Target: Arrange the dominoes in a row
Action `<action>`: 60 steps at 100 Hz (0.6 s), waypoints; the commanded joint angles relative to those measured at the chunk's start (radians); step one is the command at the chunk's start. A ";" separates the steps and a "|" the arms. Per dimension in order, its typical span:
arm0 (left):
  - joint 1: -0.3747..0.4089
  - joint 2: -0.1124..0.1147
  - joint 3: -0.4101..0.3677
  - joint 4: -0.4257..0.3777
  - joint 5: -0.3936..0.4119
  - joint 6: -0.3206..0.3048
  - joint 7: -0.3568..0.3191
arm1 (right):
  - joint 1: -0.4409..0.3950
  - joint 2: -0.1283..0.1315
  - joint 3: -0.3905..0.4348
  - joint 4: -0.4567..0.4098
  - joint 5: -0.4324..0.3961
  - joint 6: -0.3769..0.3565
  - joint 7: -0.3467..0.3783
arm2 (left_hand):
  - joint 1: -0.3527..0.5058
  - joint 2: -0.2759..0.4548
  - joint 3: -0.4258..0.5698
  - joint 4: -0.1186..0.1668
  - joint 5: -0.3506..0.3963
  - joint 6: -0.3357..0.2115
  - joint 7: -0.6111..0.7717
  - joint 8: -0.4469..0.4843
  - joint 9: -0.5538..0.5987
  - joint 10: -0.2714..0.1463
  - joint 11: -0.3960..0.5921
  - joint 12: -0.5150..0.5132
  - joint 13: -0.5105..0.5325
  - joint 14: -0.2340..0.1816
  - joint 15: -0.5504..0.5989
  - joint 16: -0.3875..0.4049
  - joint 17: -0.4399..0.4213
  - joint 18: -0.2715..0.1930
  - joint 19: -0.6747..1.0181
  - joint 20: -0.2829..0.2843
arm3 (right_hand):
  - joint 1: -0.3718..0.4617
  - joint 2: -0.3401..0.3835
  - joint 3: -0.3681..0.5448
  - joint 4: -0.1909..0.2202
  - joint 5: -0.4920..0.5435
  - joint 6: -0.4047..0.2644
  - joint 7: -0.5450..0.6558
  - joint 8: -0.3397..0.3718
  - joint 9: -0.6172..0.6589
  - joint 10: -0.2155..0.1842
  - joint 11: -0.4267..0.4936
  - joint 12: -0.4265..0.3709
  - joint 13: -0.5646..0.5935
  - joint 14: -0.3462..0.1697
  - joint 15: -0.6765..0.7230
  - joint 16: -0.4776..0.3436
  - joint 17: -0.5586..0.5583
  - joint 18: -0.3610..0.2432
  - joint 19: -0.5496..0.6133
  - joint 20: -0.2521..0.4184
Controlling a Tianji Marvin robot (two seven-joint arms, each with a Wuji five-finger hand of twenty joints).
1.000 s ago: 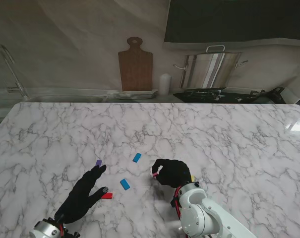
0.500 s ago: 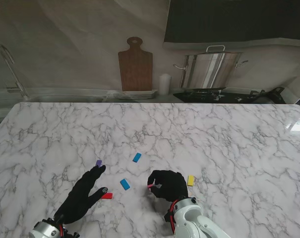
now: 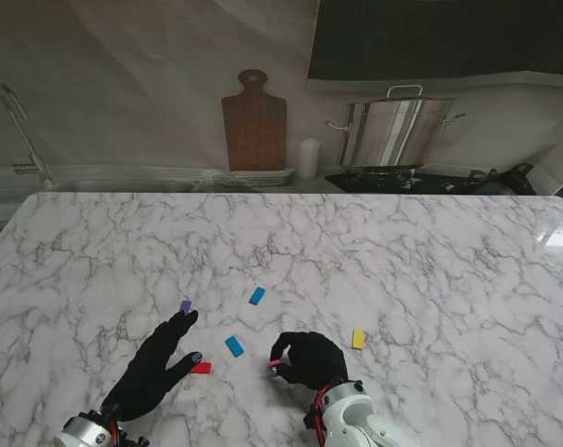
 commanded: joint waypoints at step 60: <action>0.006 -0.002 0.001 -0.002 0.000 -0.004 -0.008 | 0.009 -0.018 -0.020 0.029 0.054 0.055 -0.006 | 0.027 0.025 -0.011 0.022 -0.026 -0.001 -0.018 -0.018 -0.028 -0.022 -0.004 0.008 -0.022 -0.025 -0.005 -0.007 0.001 -0.021 0.003 0.011 | -0.039 0.010 -0.006 -0.011 0.072 -0.073 0.073 0.028 0.003 -0.043 0.034 0.002 0.023 0.009 0.009 0.006 0.104 -0.053 0.177 0.073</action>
